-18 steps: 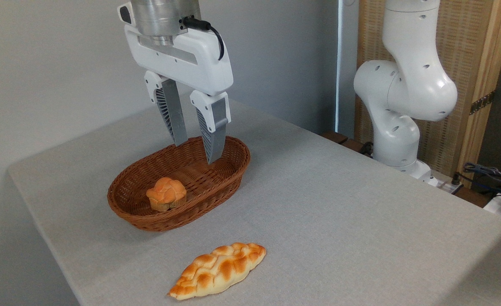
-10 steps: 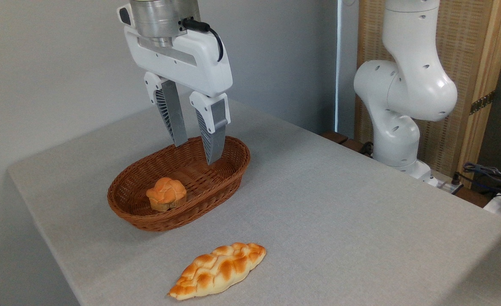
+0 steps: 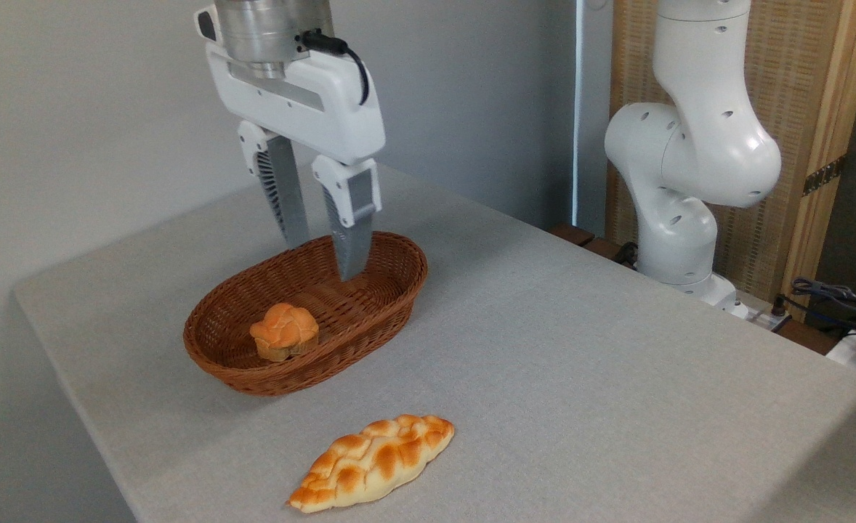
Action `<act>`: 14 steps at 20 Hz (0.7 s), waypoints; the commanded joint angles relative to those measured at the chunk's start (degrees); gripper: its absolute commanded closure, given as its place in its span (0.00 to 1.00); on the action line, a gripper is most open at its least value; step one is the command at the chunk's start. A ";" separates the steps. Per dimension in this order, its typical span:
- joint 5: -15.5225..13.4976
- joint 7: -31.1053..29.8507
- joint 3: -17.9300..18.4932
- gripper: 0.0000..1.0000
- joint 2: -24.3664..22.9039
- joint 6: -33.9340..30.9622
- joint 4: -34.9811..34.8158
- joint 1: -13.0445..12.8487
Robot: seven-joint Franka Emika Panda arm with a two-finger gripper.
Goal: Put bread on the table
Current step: 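Lower the open gripper into the wicker basket toward the round bun, then close the gripper on the round orange bun inside the basket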
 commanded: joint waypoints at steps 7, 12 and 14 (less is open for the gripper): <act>-1.11 -0.02 -3.26 0.00 -1.47 14.03 -12.82 -6.67; -1.11 0.07 -3.35 0.00 -1.03 24.56 -19.41 -8.26; -1.20 0.07 -3.35 0.00 -0.68 30.18 -22.40 -9.40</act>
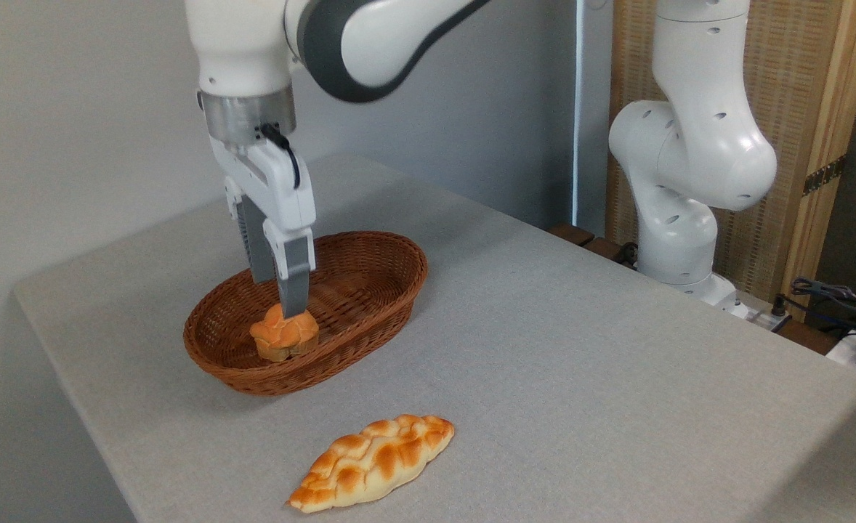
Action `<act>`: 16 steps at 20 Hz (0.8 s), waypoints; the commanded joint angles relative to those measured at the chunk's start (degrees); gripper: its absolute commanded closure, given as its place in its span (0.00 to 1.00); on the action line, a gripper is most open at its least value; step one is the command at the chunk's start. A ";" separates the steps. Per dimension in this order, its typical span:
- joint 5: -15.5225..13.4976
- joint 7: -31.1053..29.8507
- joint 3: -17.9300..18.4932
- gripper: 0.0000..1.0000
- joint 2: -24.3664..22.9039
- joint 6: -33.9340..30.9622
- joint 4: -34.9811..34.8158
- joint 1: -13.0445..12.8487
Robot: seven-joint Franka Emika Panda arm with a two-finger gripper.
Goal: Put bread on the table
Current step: 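Close the gripper on the round orange bun inside the basket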
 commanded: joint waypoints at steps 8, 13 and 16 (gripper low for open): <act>-7.16 0.27 0.60 0.00 0.23 10.39 -7.65 -2.79; -5.16 2.19 0.60 0.00 1.29 10.39 -7.65 -3.31; -3.04 6.15 0.60 0.00 1.29 10.31 -7.65 -3.23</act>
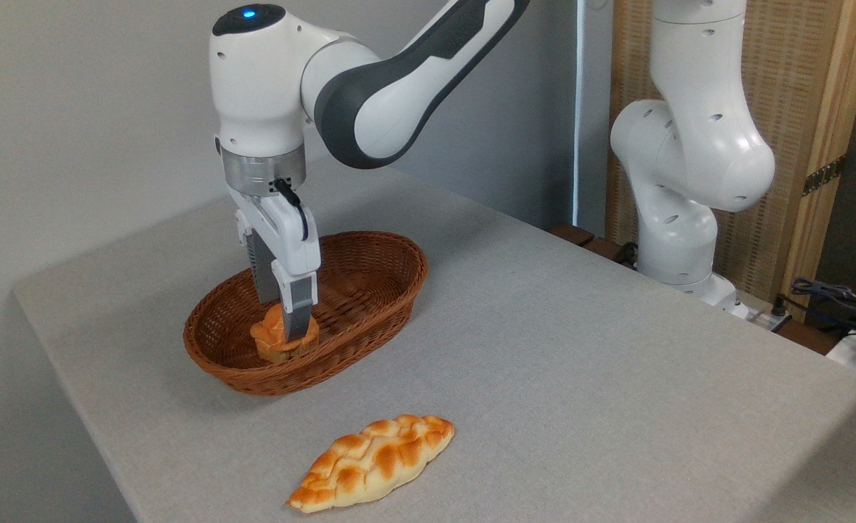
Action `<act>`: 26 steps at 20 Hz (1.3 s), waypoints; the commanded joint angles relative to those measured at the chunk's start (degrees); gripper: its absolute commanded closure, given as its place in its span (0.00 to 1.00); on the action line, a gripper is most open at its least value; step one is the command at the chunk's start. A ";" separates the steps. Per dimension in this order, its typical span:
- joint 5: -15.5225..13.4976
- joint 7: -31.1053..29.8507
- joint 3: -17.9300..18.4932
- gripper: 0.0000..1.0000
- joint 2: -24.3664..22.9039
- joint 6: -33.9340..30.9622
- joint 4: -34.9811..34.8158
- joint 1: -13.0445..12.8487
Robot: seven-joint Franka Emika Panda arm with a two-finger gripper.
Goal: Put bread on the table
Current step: 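Close the gripper on the round orange bun inside the basket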
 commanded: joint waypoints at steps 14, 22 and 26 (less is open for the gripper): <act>1.68 4.44 0.58 0.66 1.09 1.21 -1.00 -1.43; 1.68 4.71 0.58 0.89 0.91 1.13 -0.91 -1.43; 1.59 4.70 1.01 0.89 -0.14 0.34 -0.56 -1.34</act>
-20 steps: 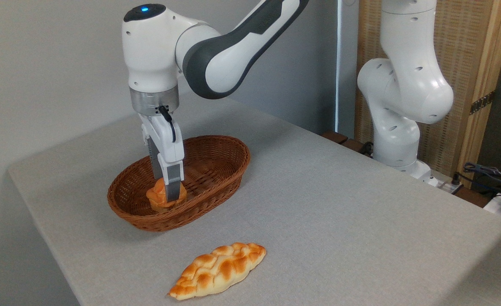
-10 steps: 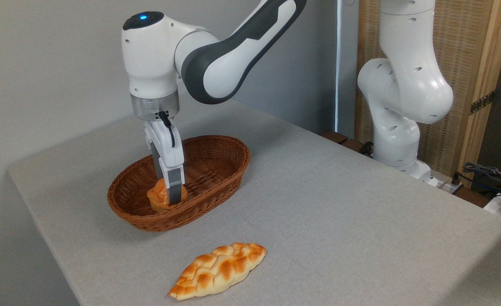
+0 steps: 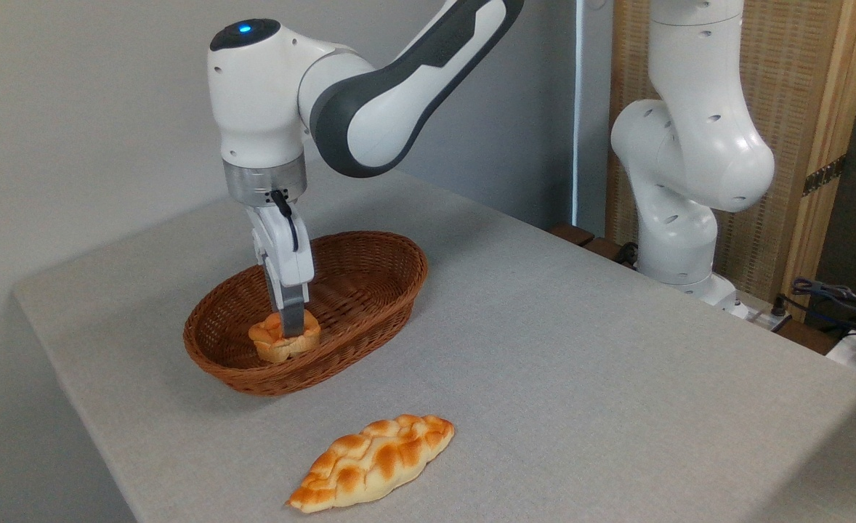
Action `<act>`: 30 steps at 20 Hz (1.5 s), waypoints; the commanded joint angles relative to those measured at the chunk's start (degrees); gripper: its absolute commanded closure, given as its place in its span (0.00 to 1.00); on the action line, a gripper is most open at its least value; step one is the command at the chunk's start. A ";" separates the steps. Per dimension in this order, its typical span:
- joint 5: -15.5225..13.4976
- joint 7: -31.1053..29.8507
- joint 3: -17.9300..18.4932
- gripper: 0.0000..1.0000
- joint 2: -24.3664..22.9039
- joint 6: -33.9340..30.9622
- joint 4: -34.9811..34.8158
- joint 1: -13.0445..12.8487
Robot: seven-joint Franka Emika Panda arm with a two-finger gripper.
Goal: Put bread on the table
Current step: 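Lift the bun out of the basket and carry it past the rim, then lower the bun onto the table beside the basket and open the gripper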
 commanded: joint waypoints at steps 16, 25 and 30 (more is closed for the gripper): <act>0.25 20.54 13.91 0.89 -10.14 -28.30 7.03 -0.16; 9.75 35.70 17.09 0.00 -12.44 -31.92 -2.12 -0.24; 9.83 35.70 17.18 0.00 -11.91 -29.20 -3.61 -0.16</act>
